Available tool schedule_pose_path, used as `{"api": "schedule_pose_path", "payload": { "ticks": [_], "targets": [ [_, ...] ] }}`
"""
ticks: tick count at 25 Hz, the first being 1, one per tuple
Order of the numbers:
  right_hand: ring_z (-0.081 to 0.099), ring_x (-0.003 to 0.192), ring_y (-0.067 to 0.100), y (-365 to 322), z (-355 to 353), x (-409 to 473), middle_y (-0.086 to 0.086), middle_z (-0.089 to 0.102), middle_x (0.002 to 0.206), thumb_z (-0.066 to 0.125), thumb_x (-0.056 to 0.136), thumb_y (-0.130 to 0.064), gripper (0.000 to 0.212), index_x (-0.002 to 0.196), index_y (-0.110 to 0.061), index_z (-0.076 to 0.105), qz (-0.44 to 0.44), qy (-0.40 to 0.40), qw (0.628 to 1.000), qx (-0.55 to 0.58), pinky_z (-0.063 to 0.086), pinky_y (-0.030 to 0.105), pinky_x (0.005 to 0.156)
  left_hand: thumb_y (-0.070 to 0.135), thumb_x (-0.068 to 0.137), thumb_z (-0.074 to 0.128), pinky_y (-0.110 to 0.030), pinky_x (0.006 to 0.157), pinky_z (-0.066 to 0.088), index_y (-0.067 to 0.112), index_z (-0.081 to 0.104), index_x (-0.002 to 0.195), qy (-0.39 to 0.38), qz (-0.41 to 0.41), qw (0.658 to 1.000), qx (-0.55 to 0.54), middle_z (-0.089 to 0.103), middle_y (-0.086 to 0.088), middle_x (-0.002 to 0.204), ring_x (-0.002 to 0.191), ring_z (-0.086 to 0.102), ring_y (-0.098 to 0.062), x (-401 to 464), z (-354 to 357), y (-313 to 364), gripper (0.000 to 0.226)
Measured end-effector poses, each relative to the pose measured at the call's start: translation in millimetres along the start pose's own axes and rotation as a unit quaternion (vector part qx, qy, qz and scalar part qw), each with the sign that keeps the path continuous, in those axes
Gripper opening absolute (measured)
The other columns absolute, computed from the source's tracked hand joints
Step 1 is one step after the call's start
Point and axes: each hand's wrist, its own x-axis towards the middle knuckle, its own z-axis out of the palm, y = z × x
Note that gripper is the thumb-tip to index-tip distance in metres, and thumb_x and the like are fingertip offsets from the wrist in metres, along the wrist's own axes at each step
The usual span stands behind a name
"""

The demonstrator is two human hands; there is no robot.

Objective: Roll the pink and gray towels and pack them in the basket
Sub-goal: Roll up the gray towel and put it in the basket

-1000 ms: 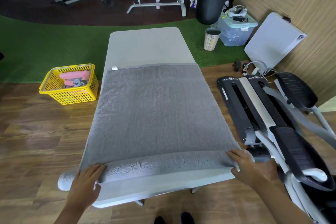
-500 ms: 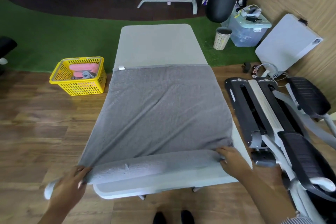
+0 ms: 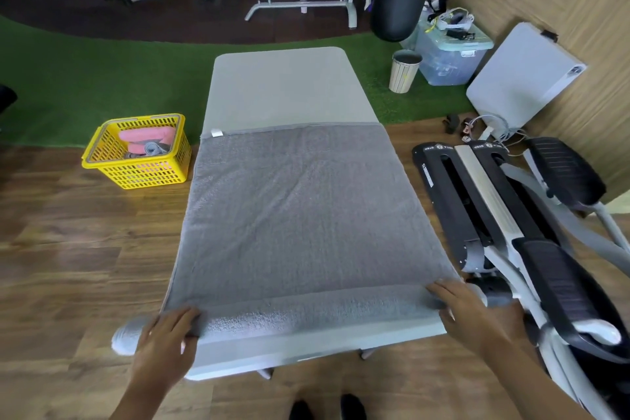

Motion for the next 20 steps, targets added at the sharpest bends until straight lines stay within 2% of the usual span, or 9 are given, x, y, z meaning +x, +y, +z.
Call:
{"api": "schedule_pose_path", "payload": {
  "ticks": [3, 5, 8, 11, 13, 15, 17, 18, 20],
  "targets": [
    [0.061, 0.098, 0.024, 3, 2, -1, 0.002, 0.065, 0.103, 0.075, 0.056, 0.003, 0.053, 0.107, -0.010, 0.067, 0.002, -0.025, 1.000, 0.019, 0.042, 0.033, 0.092, 0.035, 0.064, 0.043, -0.045, 0.093, 0.036, 0.013, 0.064, 0.108, -0.027, 0.006, 1.000, 0.013, 0.070, -0.005, 0.101, 0.096, 0.055, -0.019, -6, 6, -1, 0.054],
    [0.061, 0.091, 0.019, 0, -2, 8, -0.002, 0.066, 0.095, 0.068, 0.063, 0.003, 0.044, 0.103, -0.014, 0.068, 0.025, -0.049, 0.997, 0.045, 0.043, 0.028, 0.086, 0.037, 0.063, 0.041, -0.047, 0.083, 0.045, 0.017, 0.066, 0.102, -0.044, -0.005, 0.999, 0.020, 0.071, -0.001, 0.091, 0.084, 0.064, -0.021, -4, 0, 3, 0.050],
    [0.060, 0.095, 0.019, -1, -12, 23, -0.001, 0.066, 0.100, 0.059, 0.073, -0.004, 0.035, 0.105, -0.015, 0.066, 0.052, -0.089, 0.994, 0.033, 0.042, 0.025, 0.082, 0.036, 0.062, 0.043, -0.045, 0.067, 0.054, 0.019, 0.072, 0.091, -0.076, -0.004, 0.996, 0.042, 0.071, 0.005, 0.079, 0.065, 0.069, -0.020, 5, -10, 5, 0.044],
    [0.062, 0.086, 0.025, 3, -11, 34, 0.001, 0.062, 0.099, 0.062, 0.069, -0.002, 0.032, 0.099, -0.013, 0.062, 0.049, -0.044, 0.998, 0.005, 0.052, 0.039, 0.071, 0.020, 0.064, 0.066, -0.042, 0.068, 0.052, 0.020, 0.062, 0.103, -0.058, -0.043, 0.997, -0.030, 0.066, 0.006, 0.088, 0.073, 0.066, -0.022, 15, -9, -1, 0.040],
    [0.064, 0.075, 0.028, 3, -5, 35, 0.005, 0.063, 0.090, 0.066, 0.065, 0.010, 0.029, 0.087, -0.009, 0.065, 0.033, -0.005, 0.999, 0.024, 0.054, 0.038, 0.066, 0.023, 0.067, 0.062, -0.037, 0.063, 0.051, 0.017, 0.060, 0.101, -0.026, -0.049, 0.995, -0.086, 0.060, 0.006, 0.091, 0.073, 0.062, -0.020, 16, -5, -3, 0.034],
    [0.064, 0.086, 0.030, 1, -1, 34, 0.007, 0.065, 0.096, 0.066, 0.069, 0.013, 0.031, 0.093, -0.005, 0.069, 0.044, -0.010, 0.998, 0.052, 0.049, 0.032, 0.082, 0.032, 0.070, 0.048, -0.039, 0.066, 0.053, 0.012, 0.066, 0.093, -0.010, -0.009, 0.998, -0.063, 0.063, 0.005, 0.088, 0.071, 0.062, -0.021, 14, -1, -2, 0.036],
    [0.051, 0.116, 0.026, 2, 2, 30, 0.005, 0.057, 0.120, 0.063, 0.076, 0.002, 0.042, 0.117, -0.006, 0.061, 0.097, -0.051, 0.991, 0.073, 0.036, 0.030, 0.102, 0.037, 0.067, 0.044, -0.044, 0.075, 0.053, 0.010, 0.068, 0.094, -0.027, 0.009, 0.999, -0.034, 0.065, 0.004, 0.091, 0.076, 0.061, -0.020, 11, 4, -5, 0.044],
    [0.042, 0.126, 0.024, 3, 3, 28, 0.003, 0.050, 0.129, 0.062, 0.077, -0.002, 0.050, 0.125, -0.010, 0.054, 0.111, -0.088, 0.987, 0.070, 0.030, 0.029, 0.107, 0.039, 0.064, 0.046, -0.045, 0.080, 0.052, 0.011, 0.067, 0.098, -0.049, 0.009, 0.999, -0.016, 0.065, 0.003, 0.095, 0.082, 0.059, -0.018, 8, 6, -8, 0.049],
    [0.037, 0.130, 0.022, 3, 6, 28, 0.002, 0.047, 0.133, 0.061, 0.075, -0.002, 0.056, 0.130, -0.012, 0.049, 0.108, -0.114, 0.986, 0.058, 0.026, 0.027, 0.109, 0.040, 0.060, 0.051, -0.047, 0.087, 0.049, 0.009, 0.065, 0.106, -0.082, -0.002, 0.997, 0.000, 0.063, 0.000, 0.103, 0.092, 0.058, -0.019, 6, 11, -9, 0.056]
  ]
}}
